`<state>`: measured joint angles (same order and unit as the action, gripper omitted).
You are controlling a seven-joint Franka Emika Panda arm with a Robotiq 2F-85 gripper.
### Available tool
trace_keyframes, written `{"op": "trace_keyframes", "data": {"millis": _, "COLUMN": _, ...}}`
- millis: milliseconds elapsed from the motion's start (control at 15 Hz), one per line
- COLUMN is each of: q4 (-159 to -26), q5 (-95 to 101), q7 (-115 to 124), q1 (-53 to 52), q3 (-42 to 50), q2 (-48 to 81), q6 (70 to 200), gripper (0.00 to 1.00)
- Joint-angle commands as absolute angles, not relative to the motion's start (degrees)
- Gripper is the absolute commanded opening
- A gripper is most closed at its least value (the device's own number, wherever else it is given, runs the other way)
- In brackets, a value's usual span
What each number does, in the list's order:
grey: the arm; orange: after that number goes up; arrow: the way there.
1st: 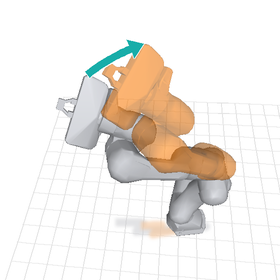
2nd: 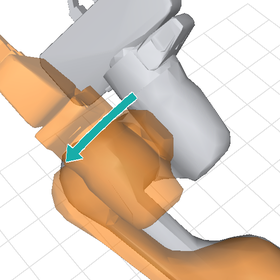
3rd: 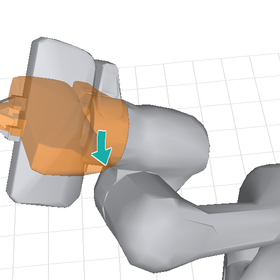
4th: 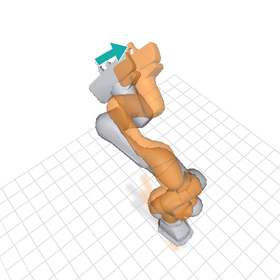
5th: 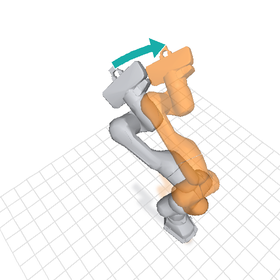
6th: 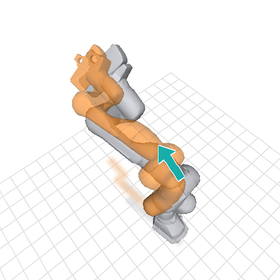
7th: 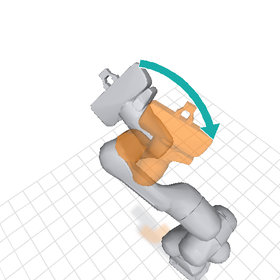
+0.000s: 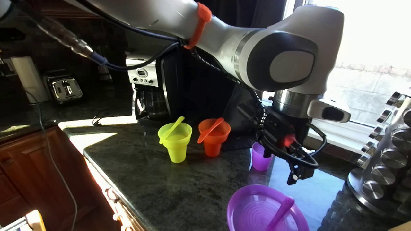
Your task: Unstack the purple items.
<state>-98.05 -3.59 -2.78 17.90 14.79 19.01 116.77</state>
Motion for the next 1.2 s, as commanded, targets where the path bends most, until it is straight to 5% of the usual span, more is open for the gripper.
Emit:
{"op": "trace_keyframes", "data": {"millis": 0, "q4": -100.81, "q5": 0.77, "q7": -2.8, "q1": 18.12, "q3": 15.95, "q2": 16.3, "q6": 112.06, "gripper": 1.0}}
{"op": "trace_keyframes", "data": {"millis": 1133, "q4": -108.94, "q5": -1.18, "q7": -21.23, "q1": 22.97, "q3": 14.79, "q2": 18.66, "q6": 125.25, "gripper": 1.0}}
